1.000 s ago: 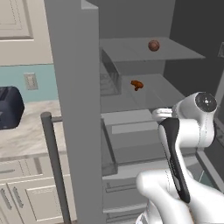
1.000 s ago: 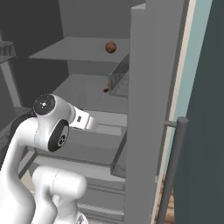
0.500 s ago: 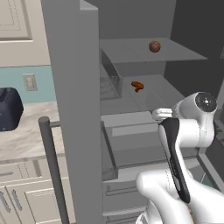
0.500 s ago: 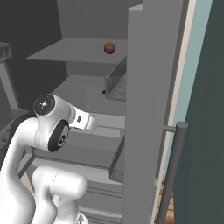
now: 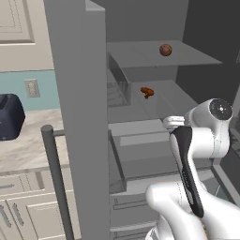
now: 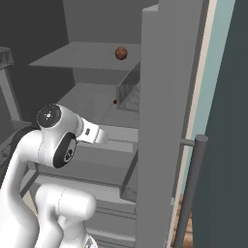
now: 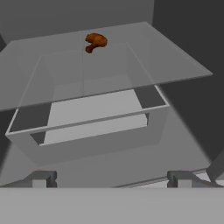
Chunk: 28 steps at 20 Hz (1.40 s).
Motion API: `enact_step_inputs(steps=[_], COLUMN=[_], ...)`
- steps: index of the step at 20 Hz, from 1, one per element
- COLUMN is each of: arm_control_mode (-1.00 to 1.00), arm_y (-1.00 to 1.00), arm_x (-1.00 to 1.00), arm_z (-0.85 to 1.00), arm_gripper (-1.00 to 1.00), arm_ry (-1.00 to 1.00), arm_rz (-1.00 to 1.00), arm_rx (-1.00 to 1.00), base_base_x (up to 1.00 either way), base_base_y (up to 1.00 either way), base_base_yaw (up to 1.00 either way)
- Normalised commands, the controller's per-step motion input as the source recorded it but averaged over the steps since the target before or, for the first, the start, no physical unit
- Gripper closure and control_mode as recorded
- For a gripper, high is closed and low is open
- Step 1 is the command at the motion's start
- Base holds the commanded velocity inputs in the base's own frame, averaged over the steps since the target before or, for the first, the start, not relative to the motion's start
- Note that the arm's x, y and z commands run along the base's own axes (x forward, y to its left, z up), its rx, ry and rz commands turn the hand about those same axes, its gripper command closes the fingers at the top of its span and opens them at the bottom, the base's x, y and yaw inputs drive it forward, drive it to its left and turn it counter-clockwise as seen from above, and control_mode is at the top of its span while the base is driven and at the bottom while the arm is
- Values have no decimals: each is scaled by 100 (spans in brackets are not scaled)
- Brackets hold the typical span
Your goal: Pick the egg and butter from the fridge and place them by the bowl for mixing.
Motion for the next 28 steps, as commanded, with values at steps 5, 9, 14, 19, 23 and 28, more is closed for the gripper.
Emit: enact_step_inputs(steps=[5,9,14,19,23,28], arm_control_mode=[100,100,100,100,100,100], arm_y=[0,0,0,0,0,0], arm_x=[0,0,0,0,0,0], arm_z=[0,0,0,0,0,0], arm_gripper=[-100,-100,-100,-100,-100,-100], arm_ry=[0,0,0,0,0,0], arm_rz=[0,0,0,0,0,0], arm_rx=[0,0,0,0,0,0], base_base_x=[41,21,1,0,0,0], base_base_y=[-10,0,0,0,0,0], base_base_yaw=[3,0,0,0,0,0])
